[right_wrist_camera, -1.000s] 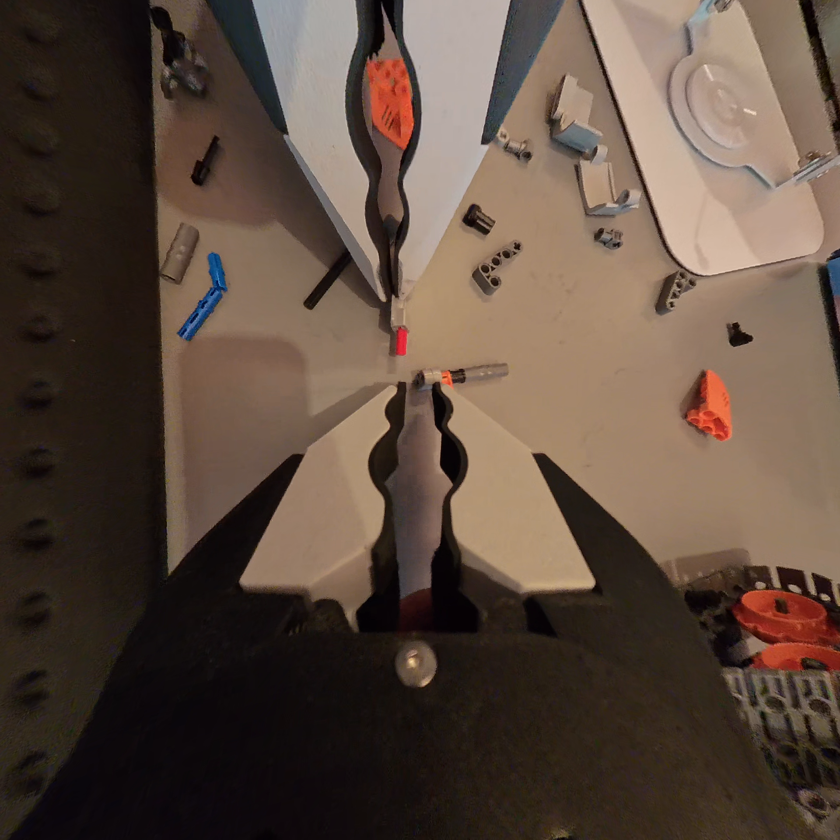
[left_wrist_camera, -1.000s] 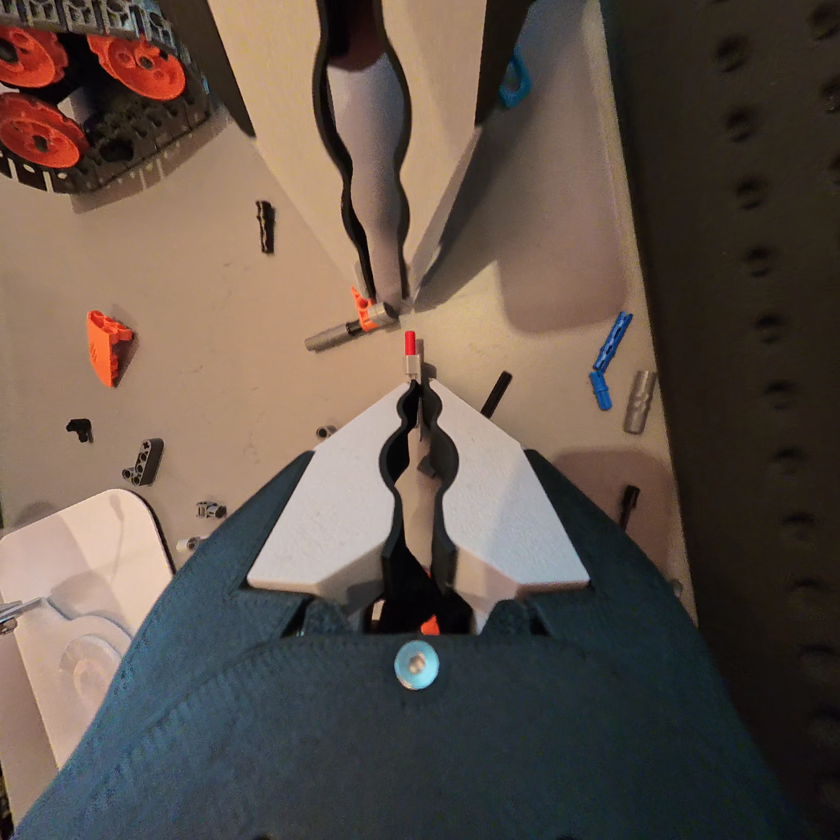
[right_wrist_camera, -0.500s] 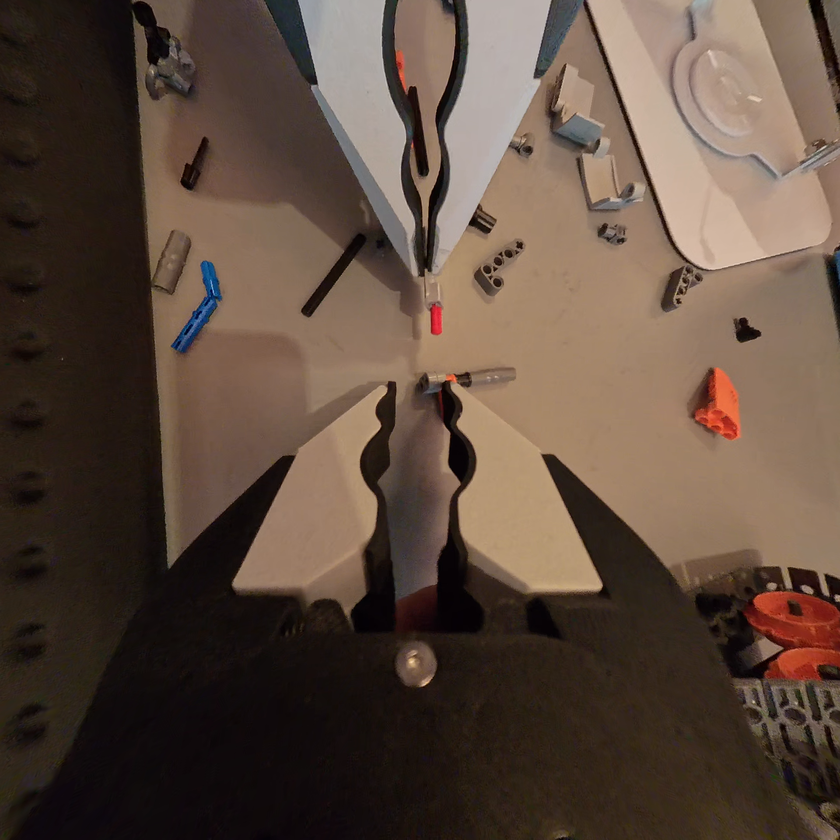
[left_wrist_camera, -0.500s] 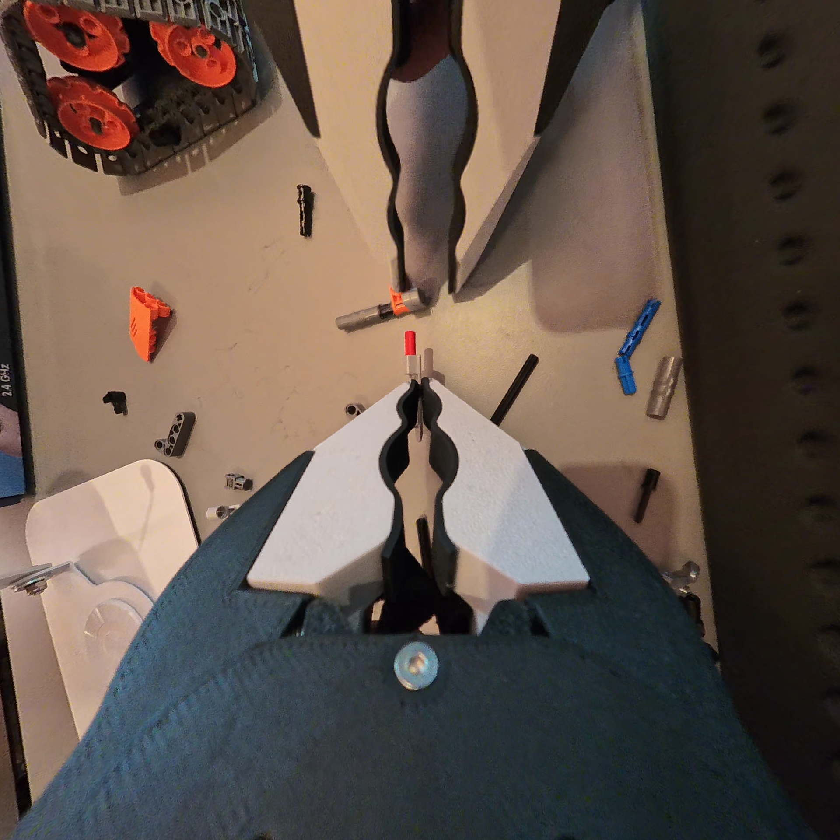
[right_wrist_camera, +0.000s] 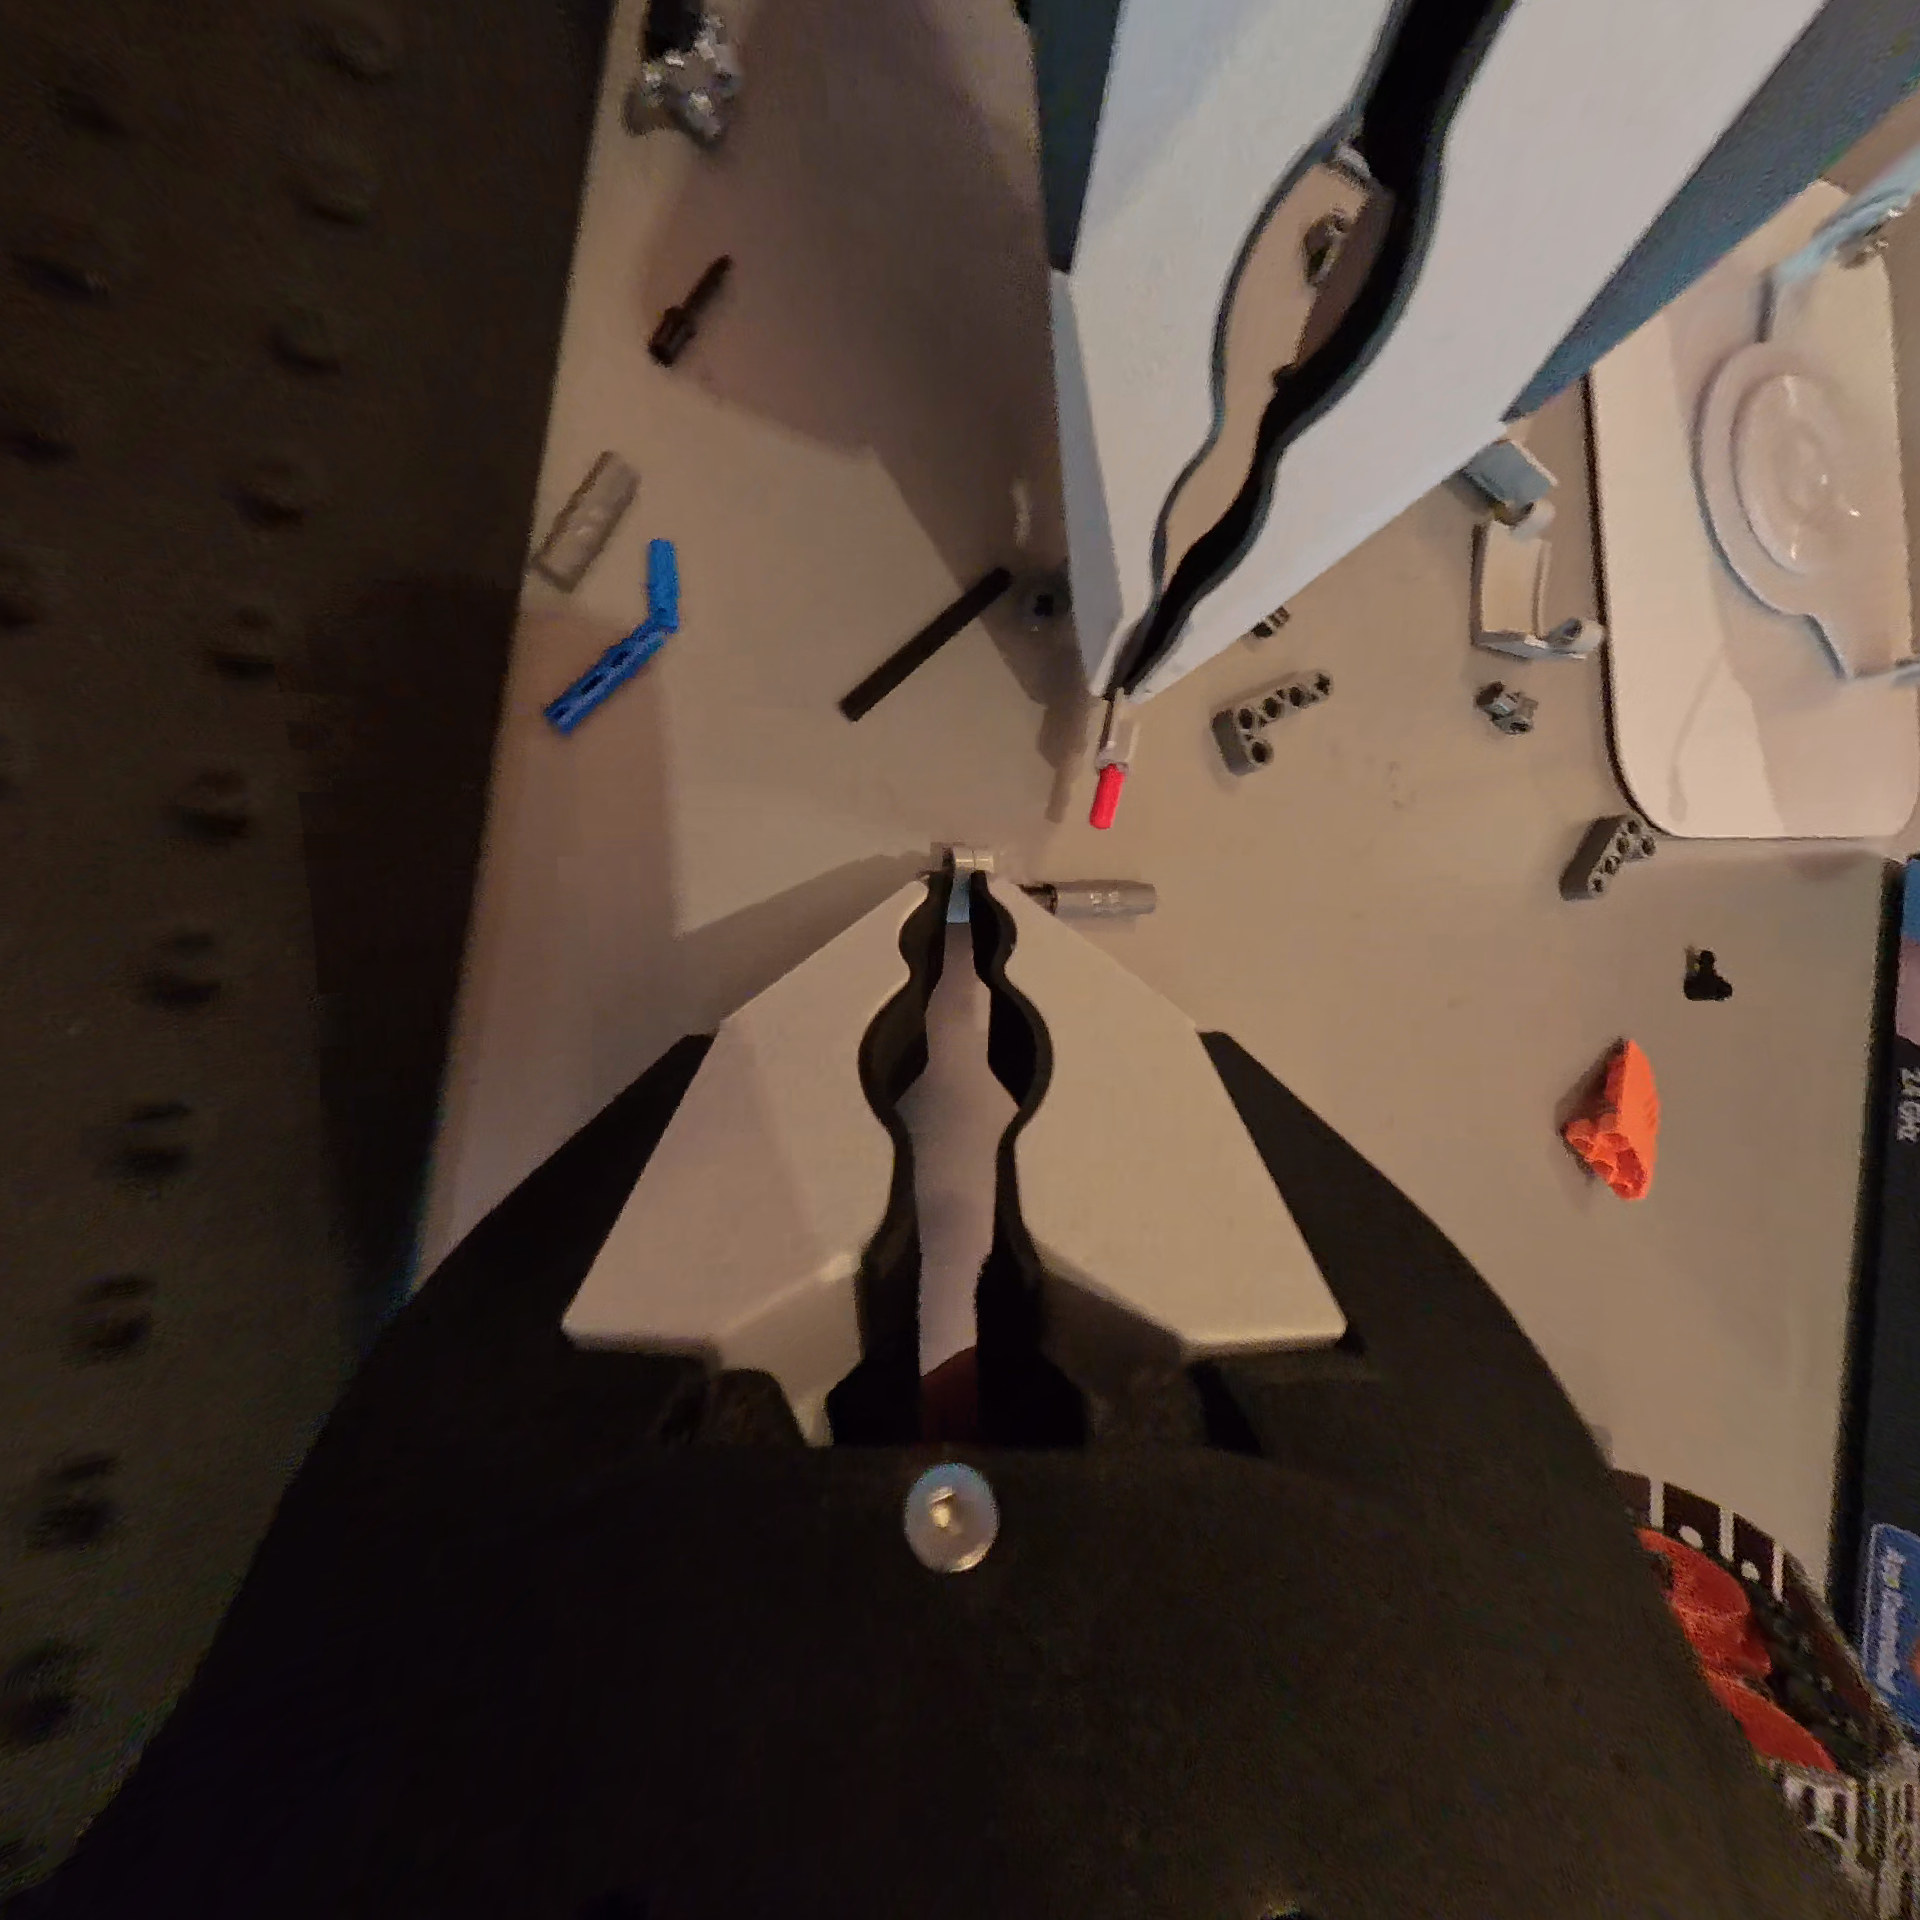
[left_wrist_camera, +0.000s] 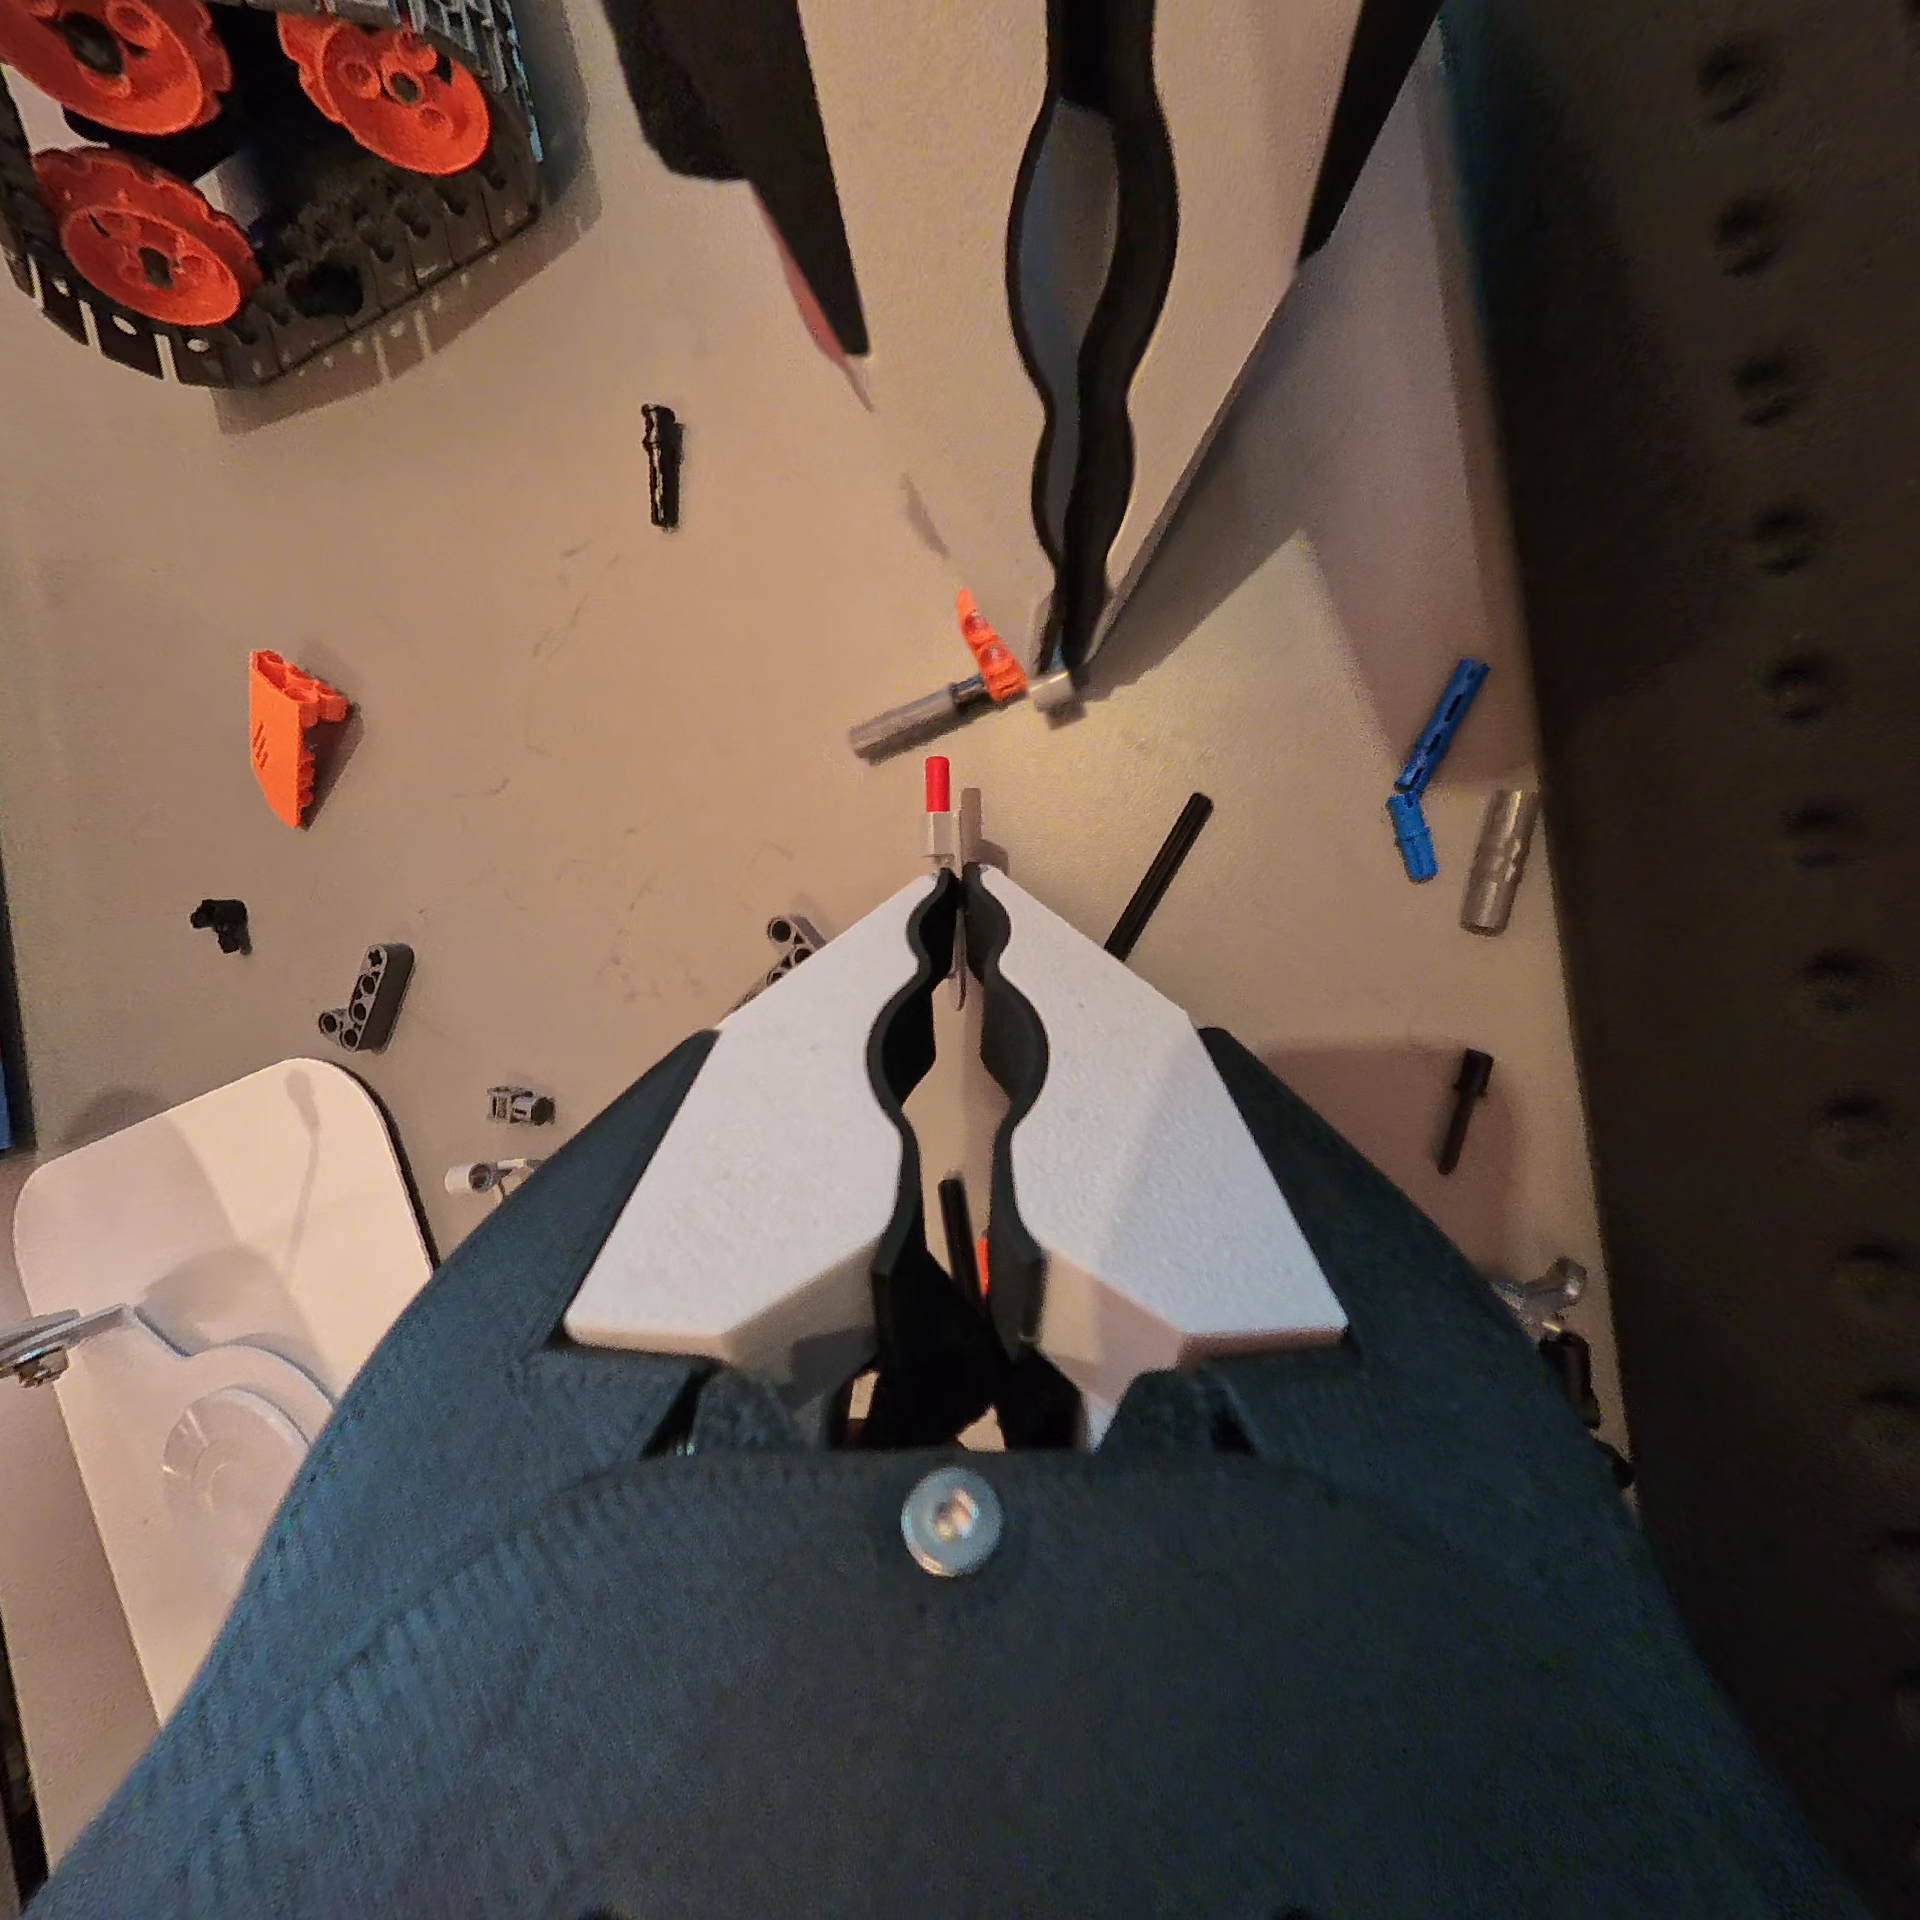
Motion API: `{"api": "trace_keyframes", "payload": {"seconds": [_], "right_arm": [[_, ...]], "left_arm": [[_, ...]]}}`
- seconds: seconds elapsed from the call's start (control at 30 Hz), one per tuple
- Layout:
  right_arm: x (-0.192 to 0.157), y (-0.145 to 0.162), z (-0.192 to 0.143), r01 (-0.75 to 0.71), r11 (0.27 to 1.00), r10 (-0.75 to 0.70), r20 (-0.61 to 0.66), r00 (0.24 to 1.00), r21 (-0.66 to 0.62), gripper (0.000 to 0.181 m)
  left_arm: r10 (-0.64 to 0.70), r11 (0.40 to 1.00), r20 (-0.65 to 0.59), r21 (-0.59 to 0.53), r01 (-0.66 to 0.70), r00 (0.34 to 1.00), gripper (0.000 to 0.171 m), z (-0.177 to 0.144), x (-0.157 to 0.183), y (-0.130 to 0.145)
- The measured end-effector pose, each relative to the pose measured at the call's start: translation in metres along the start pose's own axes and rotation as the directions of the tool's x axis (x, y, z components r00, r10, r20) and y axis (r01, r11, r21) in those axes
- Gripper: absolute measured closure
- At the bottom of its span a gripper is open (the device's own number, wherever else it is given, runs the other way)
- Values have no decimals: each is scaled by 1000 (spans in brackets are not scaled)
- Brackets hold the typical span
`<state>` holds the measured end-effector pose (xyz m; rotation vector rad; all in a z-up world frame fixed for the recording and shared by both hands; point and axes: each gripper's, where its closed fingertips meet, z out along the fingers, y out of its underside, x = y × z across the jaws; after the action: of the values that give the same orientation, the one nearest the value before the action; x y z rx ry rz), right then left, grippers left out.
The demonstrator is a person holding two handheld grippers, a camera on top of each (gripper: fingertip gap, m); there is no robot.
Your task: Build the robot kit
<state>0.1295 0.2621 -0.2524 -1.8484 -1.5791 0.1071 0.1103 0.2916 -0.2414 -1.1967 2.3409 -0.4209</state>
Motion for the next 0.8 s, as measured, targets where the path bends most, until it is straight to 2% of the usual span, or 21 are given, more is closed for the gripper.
{"api": "trace_keyframes", "payload": {"seconds": [0.17, 0.3, 0.43, 0.5, 0.53, 0.6, 0.67, 0.8], "right_arm": [[-7, -2, -12, 33, 999, -33, 8, 999, 16, 175], [11, 5, -26, -213, 977, 214, -39, 976, 29, 165], [13, 16, -27, -472, 881, 471, 26, 882, 49, 162], [12, 13, -24, -548, 833, 544, 69, 836, 72, 163], [11, 11, -23, -559, 826, 555, 76, 829, 75, 167], [7, 1, -22, -488, 867, 484, 62, 873, 105, 173], [3, 1, -16, -436, 897, 436, 22, 900, 65, 173], [0, 3, -7, -402, 915, 403, -6, 915, 28, 176]], "left_arm": [[18, 1000, -21, -7, -18, 1000, 171, 3, 5, 0], [18, 1000, -25, 4, -18, 1000, 171, 2, 6, -2], [24, 1000, -37, 8, -23, 999, 171, 4, 8, -3], [27, 1000, -42, 7, -27, 999, 171, 6, 10, -3], [29, 1000, -43, 7, -29, 999, 171, 6, 10, -3], [29, 1000, -45, 11, -29, 999, 171, 6, 11, -3], [29, 999, -44, 16, -28, 999, 171, 4, 11, -4], [32, 999, -42, 19, -31, 999, 171, 3, 12, -4]]}}
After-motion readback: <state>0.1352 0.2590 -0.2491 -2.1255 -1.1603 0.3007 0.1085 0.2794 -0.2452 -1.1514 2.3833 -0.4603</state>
